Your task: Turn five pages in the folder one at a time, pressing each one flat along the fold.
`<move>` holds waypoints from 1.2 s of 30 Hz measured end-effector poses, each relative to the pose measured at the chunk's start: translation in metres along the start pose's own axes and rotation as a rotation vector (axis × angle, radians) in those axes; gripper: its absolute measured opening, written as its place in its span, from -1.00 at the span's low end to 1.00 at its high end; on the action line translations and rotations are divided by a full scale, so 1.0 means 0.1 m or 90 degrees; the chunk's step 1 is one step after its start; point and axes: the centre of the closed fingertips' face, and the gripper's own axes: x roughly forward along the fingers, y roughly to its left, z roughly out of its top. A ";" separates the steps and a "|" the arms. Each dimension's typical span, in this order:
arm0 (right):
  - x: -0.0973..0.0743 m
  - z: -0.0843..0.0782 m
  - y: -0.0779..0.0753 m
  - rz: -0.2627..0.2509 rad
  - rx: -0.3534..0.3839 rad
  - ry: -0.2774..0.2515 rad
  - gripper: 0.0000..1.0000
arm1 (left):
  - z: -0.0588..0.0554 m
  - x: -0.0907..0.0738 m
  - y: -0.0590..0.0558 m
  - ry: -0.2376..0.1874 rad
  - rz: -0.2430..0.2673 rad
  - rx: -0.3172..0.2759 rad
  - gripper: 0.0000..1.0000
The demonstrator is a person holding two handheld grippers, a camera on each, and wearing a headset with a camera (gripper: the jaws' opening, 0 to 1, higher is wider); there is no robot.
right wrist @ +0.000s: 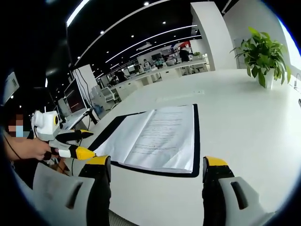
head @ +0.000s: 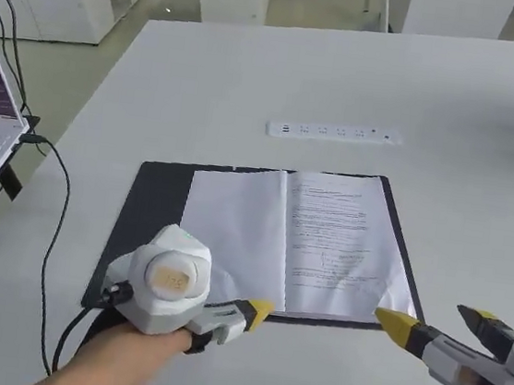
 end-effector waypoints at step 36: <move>0.35 -0.14 -0.27 0.001 0.027 0.016 0.41 | 0.18 1.32 -0.87 -0.003 -0.101 0.061 0.15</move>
